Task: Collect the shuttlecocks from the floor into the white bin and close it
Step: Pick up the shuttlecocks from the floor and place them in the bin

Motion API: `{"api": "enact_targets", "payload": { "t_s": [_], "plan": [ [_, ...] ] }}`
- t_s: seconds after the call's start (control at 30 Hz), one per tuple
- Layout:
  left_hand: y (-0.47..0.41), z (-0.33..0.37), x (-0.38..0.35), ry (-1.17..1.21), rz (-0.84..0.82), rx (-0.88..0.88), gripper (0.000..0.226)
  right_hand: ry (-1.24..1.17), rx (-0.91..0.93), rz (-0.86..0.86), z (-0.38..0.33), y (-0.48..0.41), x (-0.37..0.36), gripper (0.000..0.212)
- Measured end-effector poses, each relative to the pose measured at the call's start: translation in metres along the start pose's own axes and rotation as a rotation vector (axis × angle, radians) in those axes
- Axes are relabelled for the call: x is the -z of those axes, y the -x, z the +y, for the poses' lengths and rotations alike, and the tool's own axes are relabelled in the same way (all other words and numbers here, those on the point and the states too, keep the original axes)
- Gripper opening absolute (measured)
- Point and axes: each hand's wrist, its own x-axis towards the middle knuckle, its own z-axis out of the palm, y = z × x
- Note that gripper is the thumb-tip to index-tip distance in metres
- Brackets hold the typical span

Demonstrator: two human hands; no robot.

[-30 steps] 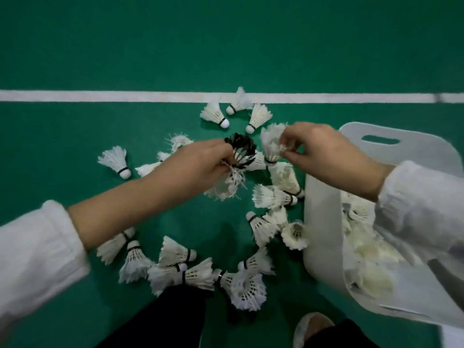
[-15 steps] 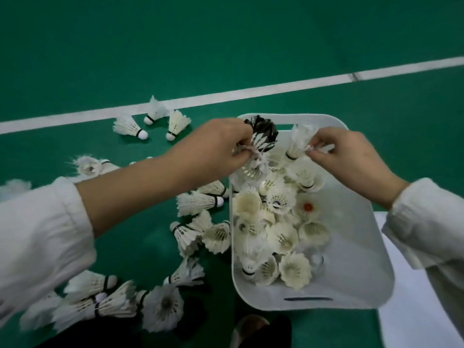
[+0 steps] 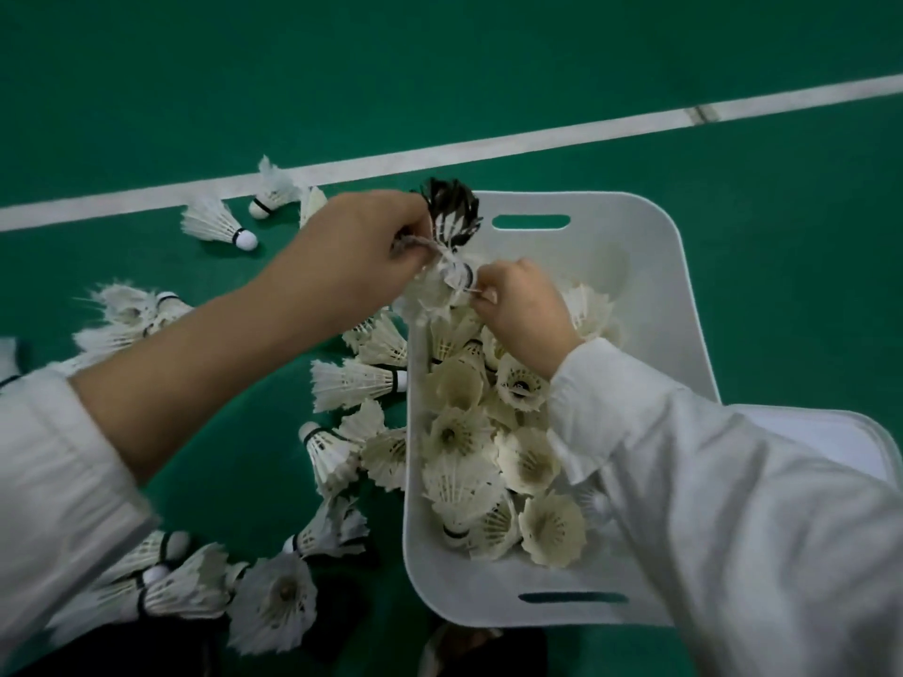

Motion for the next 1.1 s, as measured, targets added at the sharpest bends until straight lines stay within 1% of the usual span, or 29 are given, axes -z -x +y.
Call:
{"api": "enact_targets", "payload": {
  "t_s": [0.07, 0.13, 0.23, 0.3, 0.37, 0.43, 0.5, 0.53, 0.6, 0.67, 0.73, 0.8, 0.83, 0.9, 0.97, 1.03, 1.1],
  "plan": [
    [0.002, -0.003, -0.004, 0.002, -0.033, 0.003, 0.011, 0.085, -0.046, -0.094, 0.002, -0.007, -0.012, 0.019],
    [0.004, -0.005, -0.007, 0.016, -0.059, 0.007, 0.012, 0.125, -0.094, -0.120, 0.006, -0.011, -0.020, 0.022],
    [0.005, -0.009, -0.008, 0.017, -0.060, -0.013, 0.012, 0.147, -0.026, -0.068, 0.012, -0.013, -0.024, 0.023],
    [0.004, -0.010, -0.008, 0.014, -0.058, -0.030, 0.012, 0.148, 0.017, -0.101, 0.009, -0.012, -0.017, 0.024],
    [0.003, -0.009, -0.008, 0.018, -0.064, -0.036, 0.012, 0.101, 0.048, -0.104, 0.003, -0.009, -0.003, 0.034],
    [0.003, -0.009, -0.009, 0.027, -0.073, -0.034, 0.012, -0.065, 0.032, -0.034, -0.003, -0.002, 0.020, 0.043],
    [0.003, -0.007, -0.011, 0.052, -0.081, -0.033, 0.012, -0.237, 0.081, 0.076, -0.005, 0.008, 0.043, 0.041],
    [0.002, -0.005, -0.013, 0.065, -0.088, -0.033, 0.012, -0.264, 0.128, 0.094, -0.005, 0.012, 0.051, 0.039],
    [0.002, 0.000, -0.018, 0.076, -0.108, -0.046, 0.012, -0.210, 0.206, 0.040, -0.001, 0.016, 0.058, 0.035],
    [0.001, 0.005, -0.023, 0.086, -0.118, -0.065, 0.011, -0.084, 0.230, -0.043, 0.005, 0.016, 0.055, 0.024],
    [0.001, 0.008, -0.026, 0.106, -0.126, -0.084, 0.010, -0.017, 0.236, -0.086, 0.010, 0.016, 0.054, 0.019],
    [0.001, 0.006, -0.027, 0.138, -0.113, -0.116, 0.011, 0.000, 0.248, -0.090, 0.014, 0.018, 0.055, 0.018],
    [0.001, 0.005, -0.026, 0.156, -0.095, -0.132, 0.013, 0.005, 0.251, -0.066, 0.015, 0.019, 0.057, 0.018],
    [0.002, 0.003, -0.023, 0.185, -0.045, -0.139, 0.016, 0.013, 0.191, 0.004, 0.019, 0.021, 0.063, 0.018],
    [0.004, 0.002, -0.017, 0.226, 0.028, -0.098, 0.017, 0.050, 0.088, 0.044, 0.026, 0.021, 0.072, 0.021],
    [0.004, 0.001, -0.012, 0.294, 0.081, -0.001, 0.013, 0.089, 0.013, 0.011, 0.033, 0.023, 0.078, 0.022],
    [0.000, -0.002, -0.009, 0.318, 0.114, 0.088, 0.007, 0.072, 0.027, -0.093, 0.029, 0.031, 0.077, 0.021]
  ]
}}
